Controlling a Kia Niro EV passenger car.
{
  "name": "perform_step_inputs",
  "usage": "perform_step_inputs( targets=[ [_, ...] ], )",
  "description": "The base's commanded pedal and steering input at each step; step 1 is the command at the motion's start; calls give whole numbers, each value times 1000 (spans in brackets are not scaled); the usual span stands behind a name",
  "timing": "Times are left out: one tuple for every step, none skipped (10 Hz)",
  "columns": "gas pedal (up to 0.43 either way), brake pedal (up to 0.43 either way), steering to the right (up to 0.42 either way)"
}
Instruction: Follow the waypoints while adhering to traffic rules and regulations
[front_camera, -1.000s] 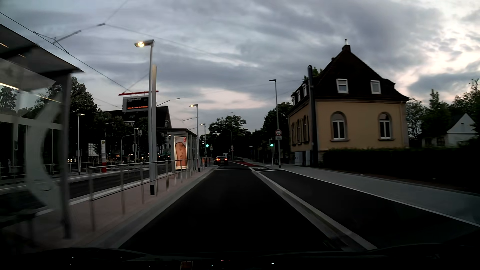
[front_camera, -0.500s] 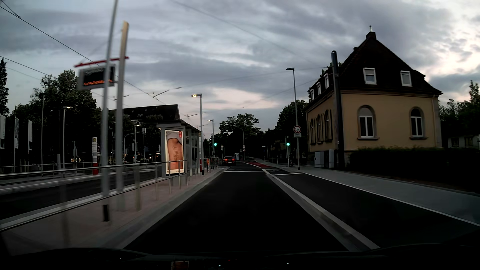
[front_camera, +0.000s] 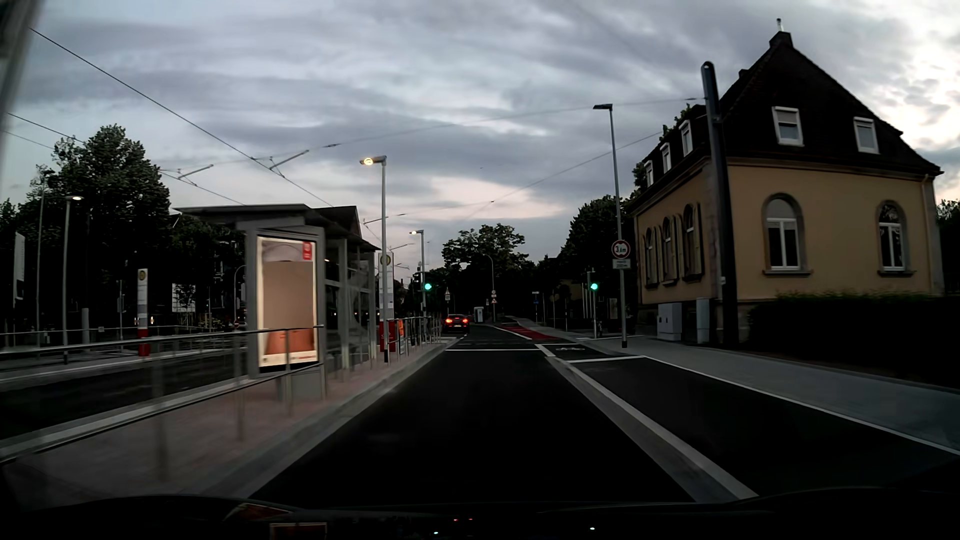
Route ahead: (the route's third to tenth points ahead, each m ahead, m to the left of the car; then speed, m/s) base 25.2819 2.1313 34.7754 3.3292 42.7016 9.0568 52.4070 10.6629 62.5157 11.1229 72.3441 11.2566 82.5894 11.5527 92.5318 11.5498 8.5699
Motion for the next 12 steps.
perform_step_inputs(
  targets=[
    [150, 0, -10],
    [150, 0, -8],
    [150, 0, -5],
    [150, 0, -5],
    [150, 0, -4],
    [150, 0, -2],
    [150, 0, -1],
    [150, 0, -1],
    [150, 0, -1],
    [150, 0, -1],
    [150, 0, -1],
    [150, 0, -1]
  ],
)
